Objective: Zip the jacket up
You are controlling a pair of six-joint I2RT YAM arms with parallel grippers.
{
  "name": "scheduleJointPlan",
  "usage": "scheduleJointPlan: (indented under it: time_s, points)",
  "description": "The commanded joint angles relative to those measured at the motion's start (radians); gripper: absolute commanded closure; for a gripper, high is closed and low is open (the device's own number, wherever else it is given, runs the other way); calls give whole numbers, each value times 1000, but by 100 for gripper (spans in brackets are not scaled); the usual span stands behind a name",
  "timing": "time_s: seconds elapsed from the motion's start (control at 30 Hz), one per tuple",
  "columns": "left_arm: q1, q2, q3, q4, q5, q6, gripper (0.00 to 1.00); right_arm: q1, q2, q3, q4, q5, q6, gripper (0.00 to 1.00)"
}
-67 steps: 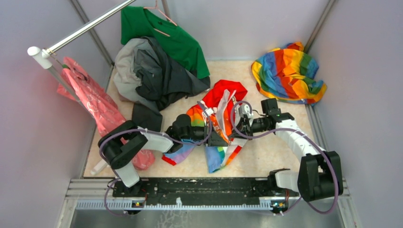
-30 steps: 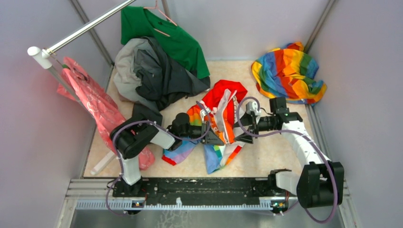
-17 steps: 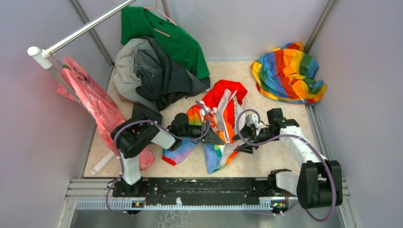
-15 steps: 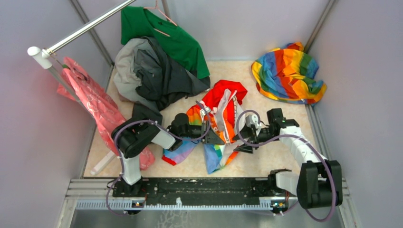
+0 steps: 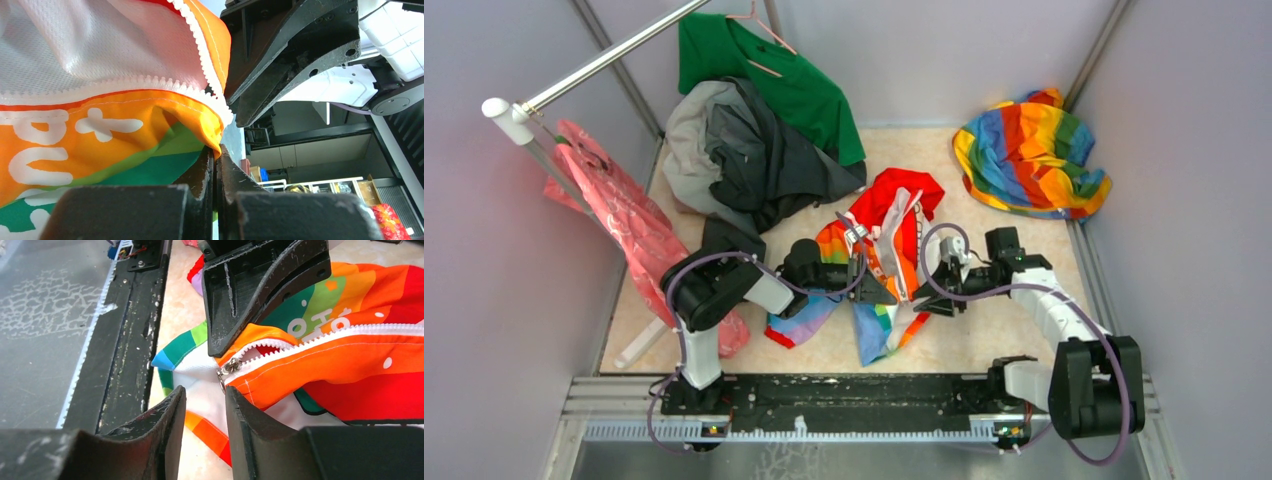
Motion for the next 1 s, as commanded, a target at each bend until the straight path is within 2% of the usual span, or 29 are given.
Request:
scheduleJointPlan:
  time_s: [0.0,0.3,0.33,0.4,0.43,0.63,0.73,0.83,0.97]
  points:
    - [-1,2,11,58,18,-4,100,4,6,-19,115,-86,152,65]
    - [-2,1,4,76,18,-16,100,3,24,12,41,-162,84,63]
    - [-1,2,5,77,19,-17,100,2,27,24,48,-177,116,63]
    - [-1,8,7,81,18,-22,100,2,34,43,112,-202,277,60]
    - [-1,12,7,85,17,-28,100,1,35,45,148,-212,345,57]
    - [-1,19,-4,102,1,-60,100,-1,12,97,149,-96,401,31]
    - [-1,25,-17,122,-16,-86,100,-1,7,120,136,-47,433,24]
    - [-1,46,-28,175,-38,-141,100,1,7,133,38,0,312,23]
    - [-1,102,-28,273,-66,-228,100,1,36,165,-108,66,179,34]
